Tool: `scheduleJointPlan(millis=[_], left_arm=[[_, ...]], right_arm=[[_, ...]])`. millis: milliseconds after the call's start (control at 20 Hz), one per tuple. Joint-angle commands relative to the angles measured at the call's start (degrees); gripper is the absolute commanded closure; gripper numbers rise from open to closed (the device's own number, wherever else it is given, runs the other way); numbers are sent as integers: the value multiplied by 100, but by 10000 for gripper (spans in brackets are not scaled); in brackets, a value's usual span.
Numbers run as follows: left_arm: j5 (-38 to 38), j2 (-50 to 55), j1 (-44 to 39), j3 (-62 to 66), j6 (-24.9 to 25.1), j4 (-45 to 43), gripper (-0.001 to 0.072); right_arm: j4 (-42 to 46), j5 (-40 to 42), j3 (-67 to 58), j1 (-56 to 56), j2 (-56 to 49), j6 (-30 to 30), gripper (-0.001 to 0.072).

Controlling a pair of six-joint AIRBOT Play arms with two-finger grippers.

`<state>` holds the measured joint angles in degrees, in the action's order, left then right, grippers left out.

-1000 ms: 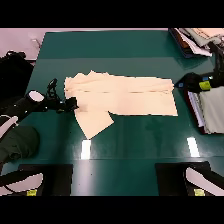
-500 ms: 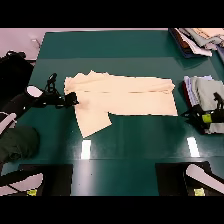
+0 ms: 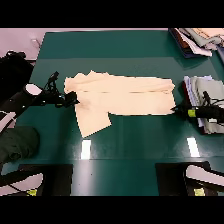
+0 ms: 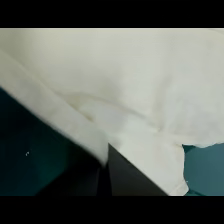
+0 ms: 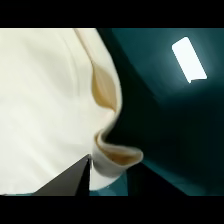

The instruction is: Fold the shirts.

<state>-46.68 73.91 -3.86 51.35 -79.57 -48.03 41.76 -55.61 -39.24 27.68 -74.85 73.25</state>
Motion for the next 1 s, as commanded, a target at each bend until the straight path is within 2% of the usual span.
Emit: scheduleJointPlan(millis=[0,100,300,550,800,950], left_arm=[[-94,-13,-2,9,13,0,683],[-125,-175,-2,26,13,-28,683],[-525,-1198,234,839,-146,-514,683],[-914,-2594,890,3458,-138,-599,683],[-1226,-2791,935,6684,-313,-1034,685],[-953,-2798,935,7438,-352,-1198,686]], right_arm=[[0,426,-319,-627,-337,-9,507],[20,476,-509,-898,-227,-127,685],[33,-76,-1556,-994,656,-422,692],[39,-920,-4306,-621,2079,-435,692],[46,-1067,-6669,249,2789,-238,693],[33,-1735,-7632,1064,2743,205,693]])
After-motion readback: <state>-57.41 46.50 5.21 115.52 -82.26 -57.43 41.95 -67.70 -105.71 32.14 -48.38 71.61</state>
